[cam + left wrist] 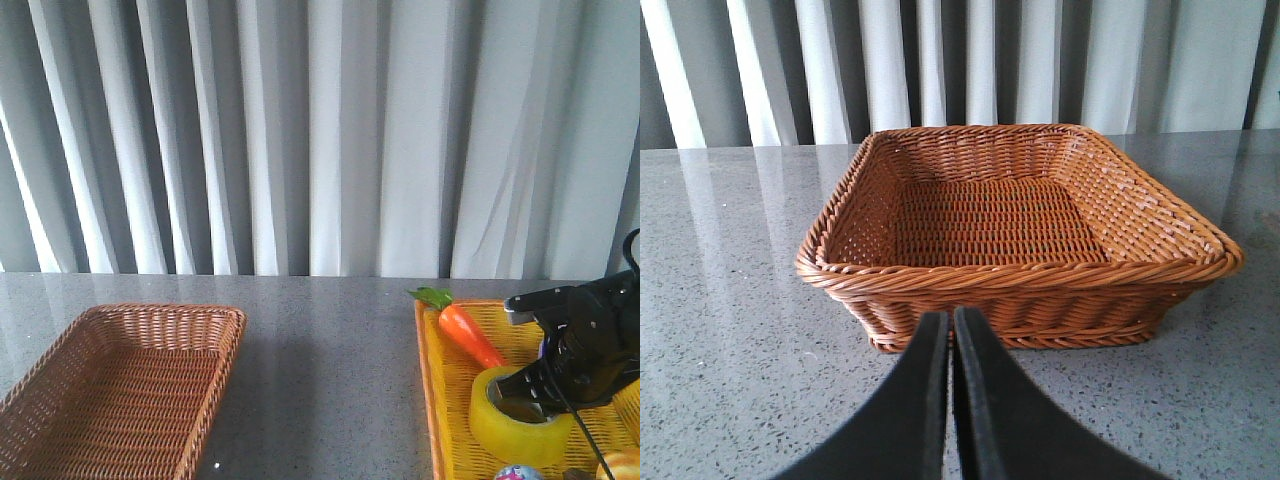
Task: Transfer tape with both arms
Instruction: 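Reach the right gripper down into the yellow basket onto the tape roll, then grasp the yellow tape roll rim and set it on the table between baskets, then open the right gripper and lift it away from the tape, then move the left gripper over the tape roll and lower onto its rim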
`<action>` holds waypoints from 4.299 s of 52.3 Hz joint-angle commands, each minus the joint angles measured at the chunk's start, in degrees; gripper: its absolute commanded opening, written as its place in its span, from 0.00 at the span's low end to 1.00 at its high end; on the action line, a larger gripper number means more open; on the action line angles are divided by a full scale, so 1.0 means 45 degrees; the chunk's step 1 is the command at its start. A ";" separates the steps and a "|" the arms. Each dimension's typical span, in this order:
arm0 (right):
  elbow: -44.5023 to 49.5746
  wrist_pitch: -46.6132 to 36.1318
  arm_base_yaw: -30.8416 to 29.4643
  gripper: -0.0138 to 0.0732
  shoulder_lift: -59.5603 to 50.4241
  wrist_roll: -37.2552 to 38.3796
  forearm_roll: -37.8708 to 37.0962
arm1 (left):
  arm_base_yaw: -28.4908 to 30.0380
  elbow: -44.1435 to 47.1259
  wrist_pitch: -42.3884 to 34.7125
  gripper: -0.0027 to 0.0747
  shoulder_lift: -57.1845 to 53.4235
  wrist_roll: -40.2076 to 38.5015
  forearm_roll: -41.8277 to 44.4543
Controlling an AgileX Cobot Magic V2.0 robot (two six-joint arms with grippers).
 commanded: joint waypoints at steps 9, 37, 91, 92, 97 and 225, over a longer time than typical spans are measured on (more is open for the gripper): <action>-0.2183 -0.0318 -0.0020 0.15 -0.2242 -0.0375 0.0632 | 0.0002 -0.0354 -0.0962 0.03 -0.0206 -0.0082 -0.0037; -0.3474 0.0310 0.1948 0.15 -0.2196 -0.8861 1.1124 | 0.0002 -0.0354 -0.0962 0.03 -0.0206 -0.0082 -0.0037; -0.3474 -0.0285 0.3543 0.62 0.1129 -0.8514 0.9629 | 0.0002 -0.0378 -0.1288 0.03 -0.0206 0.0494 0.0441; -0.3474 -0.0297 0.3543 0.62 0.1129 -0.8514 0.9629 | 0.0002 -0.0378 -0.1288 0.03 -0.0206 0.0494 0.0441; -0.3474 -0.0271 0.3543 0.62 0.0945 -0.8514 0.9742 | 0.0002 -0.0375 -0.1288 0.03 -0.0206 0.0478 0.0441; 1.3755 -0.5241 0.3520 0.15 -1.9624 -0.6839 0.7430 | -0.4512 -2.0439 0.7113 0.58 2.1511 0.9382 -0.7024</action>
